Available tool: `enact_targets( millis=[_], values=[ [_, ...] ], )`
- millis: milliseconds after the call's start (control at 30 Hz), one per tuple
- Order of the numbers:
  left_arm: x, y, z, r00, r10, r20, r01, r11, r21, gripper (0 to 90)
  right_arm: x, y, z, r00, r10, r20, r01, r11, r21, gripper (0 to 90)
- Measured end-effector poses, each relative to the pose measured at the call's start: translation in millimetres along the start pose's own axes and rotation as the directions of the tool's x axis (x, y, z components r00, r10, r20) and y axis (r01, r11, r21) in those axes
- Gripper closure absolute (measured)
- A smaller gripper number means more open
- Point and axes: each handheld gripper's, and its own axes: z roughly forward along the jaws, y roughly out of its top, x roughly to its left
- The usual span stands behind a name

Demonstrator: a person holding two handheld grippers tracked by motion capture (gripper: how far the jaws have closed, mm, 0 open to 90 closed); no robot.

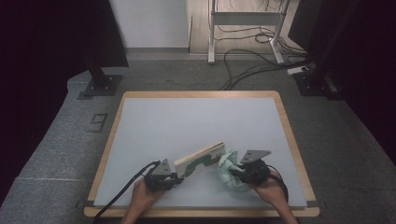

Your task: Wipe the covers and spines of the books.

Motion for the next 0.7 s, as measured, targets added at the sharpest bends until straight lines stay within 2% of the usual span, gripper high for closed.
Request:
enact_targets(
  millis=[167,400,700],
  values=[
    [0.1,0.0,0.0,1.0000,-0.001,0.001,0.001,1.0000,-0.001,73.6,17.2,18.4,25.1,0.9975,-0.045,-0.055,0.045,0.999,0.001,74.6],
    [0.7,0.0,-0.1,1.0000,-0.004,0.004,0.004,1.0000,0.000,73.7,40.6,38.1,53.9,0.9880,-0.106,-0.112,0.108,0.994,0.004,74.7],
    [1.4,-0.1,-0.1,0.9999,-0.013,0.009,0.013,0.9999,-0.001,73.7,58.6,51.6,79.6,0.9809,-0.125,-0.149,0.125,0.992,-0.011,74.3]
  ],
)
